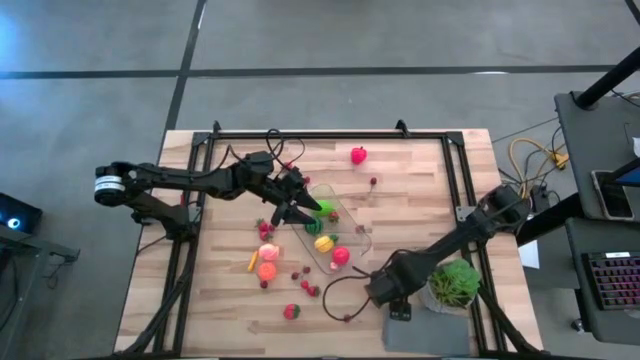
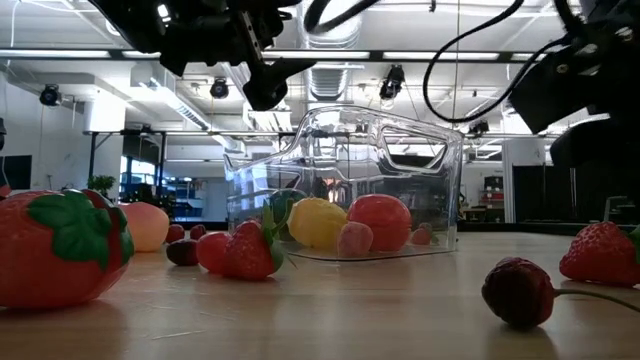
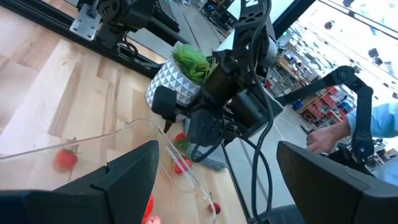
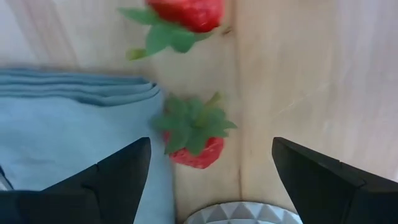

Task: Pick and placing Produce into tupperware
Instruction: Put the red strawberry into the transparent bin

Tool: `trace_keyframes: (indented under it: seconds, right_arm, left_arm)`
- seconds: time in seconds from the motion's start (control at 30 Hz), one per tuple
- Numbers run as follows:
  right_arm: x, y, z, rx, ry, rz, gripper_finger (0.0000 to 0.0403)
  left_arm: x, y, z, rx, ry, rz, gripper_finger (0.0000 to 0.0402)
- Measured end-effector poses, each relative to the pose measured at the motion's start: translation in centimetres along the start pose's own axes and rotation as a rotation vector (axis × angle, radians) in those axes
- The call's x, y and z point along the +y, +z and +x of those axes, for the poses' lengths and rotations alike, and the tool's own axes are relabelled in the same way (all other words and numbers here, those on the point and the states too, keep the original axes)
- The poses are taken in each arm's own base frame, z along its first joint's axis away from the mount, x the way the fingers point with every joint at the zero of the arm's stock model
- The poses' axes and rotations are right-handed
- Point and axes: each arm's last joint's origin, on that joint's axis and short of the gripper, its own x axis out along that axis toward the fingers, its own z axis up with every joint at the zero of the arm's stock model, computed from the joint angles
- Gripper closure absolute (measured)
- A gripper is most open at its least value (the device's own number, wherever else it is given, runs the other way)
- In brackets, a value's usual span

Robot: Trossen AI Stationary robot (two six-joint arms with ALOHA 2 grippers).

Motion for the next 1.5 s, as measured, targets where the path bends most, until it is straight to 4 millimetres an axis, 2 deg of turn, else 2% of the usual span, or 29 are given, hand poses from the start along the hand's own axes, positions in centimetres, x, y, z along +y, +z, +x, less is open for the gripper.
trace_keyframes:
  seconds: [0.67, 1.03, 1.5]
  right_arm:
    - [0.4, -0.2, 0.5, -0.009, -0.025, 0.047, 0.0077]
    - [0.4, -0.2, 0.6, -0.014, -0.023, 0.042, 0.0163]
    - [-0.3, -0.5, 1.4, -0.016, -0.055, 0.099, 0.0191]
  left_arm:
    - [0.0, 0.0, 0.0, 0.001, -0.002, 0.008, 0.0090]
    - [0.0, 0.0, 0.0, 0.001, -0.002, 0.008, 0.0090]
    - [0.0, 0.0, 0.0, 0.001, -0.002, 0.008, 0.0090]
